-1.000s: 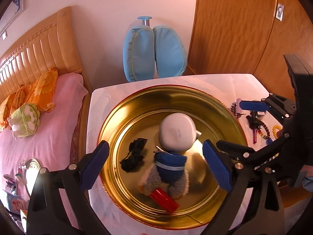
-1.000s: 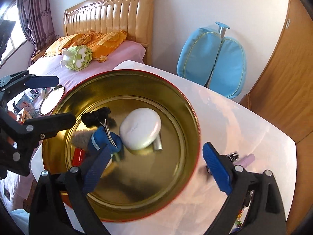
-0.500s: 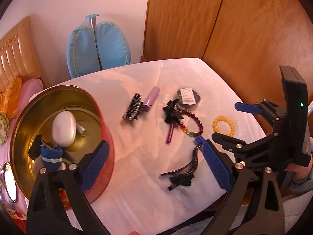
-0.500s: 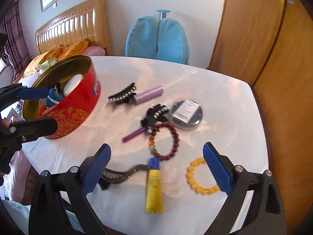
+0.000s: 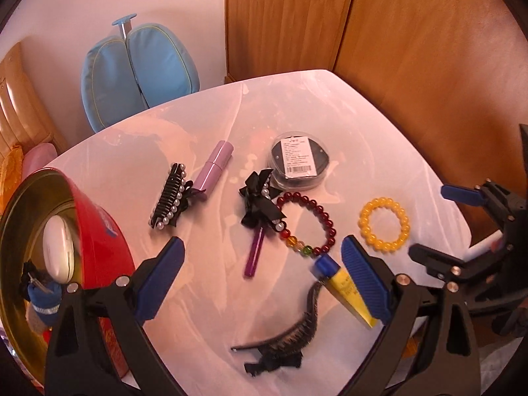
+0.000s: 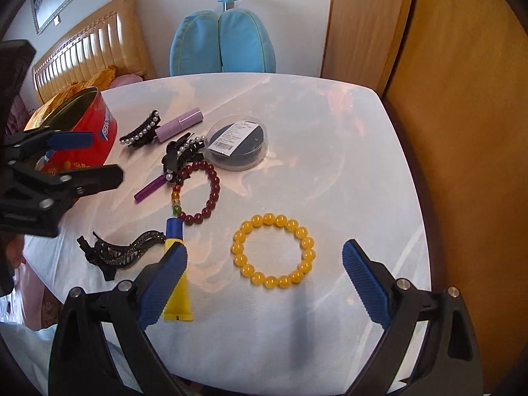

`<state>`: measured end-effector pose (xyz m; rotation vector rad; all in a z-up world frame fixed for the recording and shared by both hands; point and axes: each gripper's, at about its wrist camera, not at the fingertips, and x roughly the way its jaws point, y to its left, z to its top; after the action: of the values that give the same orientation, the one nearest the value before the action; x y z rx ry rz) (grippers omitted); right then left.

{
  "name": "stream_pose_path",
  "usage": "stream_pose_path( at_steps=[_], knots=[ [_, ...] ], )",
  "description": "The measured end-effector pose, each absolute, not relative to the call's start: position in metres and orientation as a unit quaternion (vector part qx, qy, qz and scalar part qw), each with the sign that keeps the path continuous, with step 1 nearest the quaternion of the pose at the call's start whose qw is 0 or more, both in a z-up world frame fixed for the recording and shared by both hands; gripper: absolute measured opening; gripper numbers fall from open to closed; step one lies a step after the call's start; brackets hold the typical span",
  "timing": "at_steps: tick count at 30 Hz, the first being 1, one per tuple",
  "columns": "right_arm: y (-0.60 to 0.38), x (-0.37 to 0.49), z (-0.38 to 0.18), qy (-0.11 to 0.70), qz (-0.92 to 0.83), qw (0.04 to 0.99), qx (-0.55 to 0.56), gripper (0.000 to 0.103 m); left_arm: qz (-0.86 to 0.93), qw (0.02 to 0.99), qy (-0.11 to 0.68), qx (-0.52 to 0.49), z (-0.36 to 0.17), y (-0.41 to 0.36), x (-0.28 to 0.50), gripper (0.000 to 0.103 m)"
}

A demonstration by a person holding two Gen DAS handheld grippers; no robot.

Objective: Organize jewelry
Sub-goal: 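Grasp the black bow hair tie with pearls using the left gripper, then carry the black bow hair tie into the tin and open the left gripper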

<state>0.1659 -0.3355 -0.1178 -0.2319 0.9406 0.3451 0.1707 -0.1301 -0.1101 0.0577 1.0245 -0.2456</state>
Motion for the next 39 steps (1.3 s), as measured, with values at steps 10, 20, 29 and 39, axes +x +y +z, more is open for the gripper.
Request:
stream_pose_path(
  at_steps=[10, 20, 29, 39],
  knots=[
    [-0.332, 0.19, -0.136, 0.474, 0.142, 0.862, -0.111, 0.096, -0.166, 0.849, 0.494, 0.084, -0.147, -0.146, 0.226, 0.093],
    [-0.338, 0.197, -0.14, 0.488, 0.128, 0.859, -0.09, 0.096, -0.166, 0.843, 0.499, 0.108, -0.168, -0.149, 0.242, 0.063],
    [-0.338, 0.193, -0.14, 0.486, 0.126, 0.86, -0.092, 0.096, -0.181, 0.841, 0.505, 0.073, -0.171, -0.144, 0.236, 0.03],
    [-0.337, 0.174, -0.113, 0.448, 0.144, 0.877, -0.1, 0.096, -0.166, 0.863, 0.475, 0.04, -0.129, -0.129, 0.213, 0.026]
  ],
)
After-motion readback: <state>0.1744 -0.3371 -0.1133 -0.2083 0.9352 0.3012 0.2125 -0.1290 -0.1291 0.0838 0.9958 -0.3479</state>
